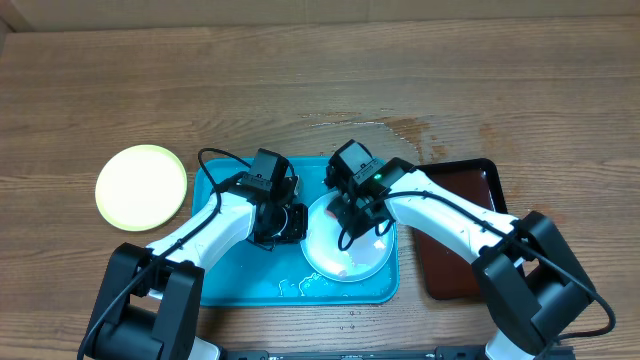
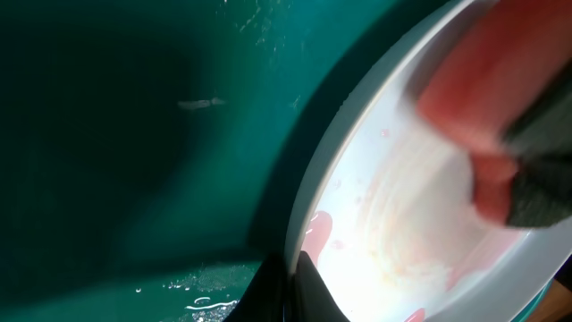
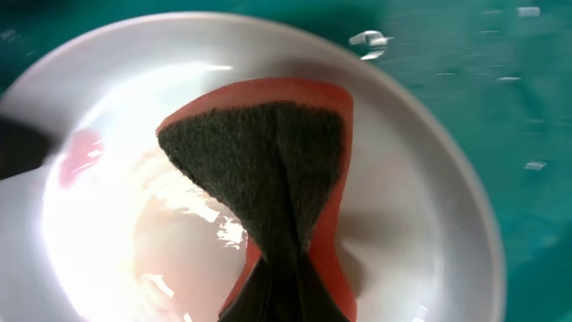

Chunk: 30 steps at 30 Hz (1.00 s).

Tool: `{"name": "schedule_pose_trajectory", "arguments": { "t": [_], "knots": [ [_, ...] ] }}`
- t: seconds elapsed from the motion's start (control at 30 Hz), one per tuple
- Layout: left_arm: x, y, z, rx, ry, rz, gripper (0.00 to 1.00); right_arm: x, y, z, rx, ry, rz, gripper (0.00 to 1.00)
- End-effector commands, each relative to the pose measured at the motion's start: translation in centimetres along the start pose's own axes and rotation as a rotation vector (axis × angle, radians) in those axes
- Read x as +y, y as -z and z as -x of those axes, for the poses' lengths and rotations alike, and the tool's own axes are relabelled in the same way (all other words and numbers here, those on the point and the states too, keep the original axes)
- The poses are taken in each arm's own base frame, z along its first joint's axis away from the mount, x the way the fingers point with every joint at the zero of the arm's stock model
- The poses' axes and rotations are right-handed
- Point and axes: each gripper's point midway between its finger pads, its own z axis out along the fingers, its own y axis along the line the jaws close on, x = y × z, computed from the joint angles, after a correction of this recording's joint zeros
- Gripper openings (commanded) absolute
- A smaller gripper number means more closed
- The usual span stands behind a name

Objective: Clean dirty plates on tray and stack at the side
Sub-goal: 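Scrub the white plate with the sponge in the right gripper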

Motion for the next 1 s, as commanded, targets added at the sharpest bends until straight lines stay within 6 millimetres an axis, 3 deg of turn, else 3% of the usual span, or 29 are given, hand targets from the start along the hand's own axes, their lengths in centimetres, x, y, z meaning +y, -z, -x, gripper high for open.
{"name": "schedule_pose_trajectory", "arguments": {
  "t": [0.0,0.27,0.53,0.67,0.83,0.9,0.97],
  "knots": [
    [-0.4,-0.1,0.1,0.005,0.001,-0.014,0.04,2.9,-0.2,-1.3,0.053,0.096,0.072,0.04],
    [-0.4,-0.1,0.2,0.005,0.001,-0.014,0.04,7.3,0.0,-4.9,0.181,0.170,0.162,0.04],
    [-0.3,-0.1,0.2,0.004,0.000,-0.011,0.04,8.0,0.3,-6.6,0.248,0.170,0.178,0.04],
    [-0.4,-0.1,0.3,0.000,-0.001,-0.013,0.04,10.2,0.5,-5.0,0.187,0.142,0.294,0.04],
    [-0.4,-0.1,0.3,0.000,-0.001,-0.013,0.04,11.0,1.6,-3.6,0.159,0.113,0.328,0.04],
    [-0.3,-0.1,0.3,0.000,0.000,-0.013,0.04,12.4,2.8,-2.1,0.125,0.089,0.397,0.04],
    [-0.3,-0.1,0.2,0.001,0.004,-0.012,0.04,12.6,3.1,-0.9,0.098,0.020,0.394,0.04]
  ]
}}
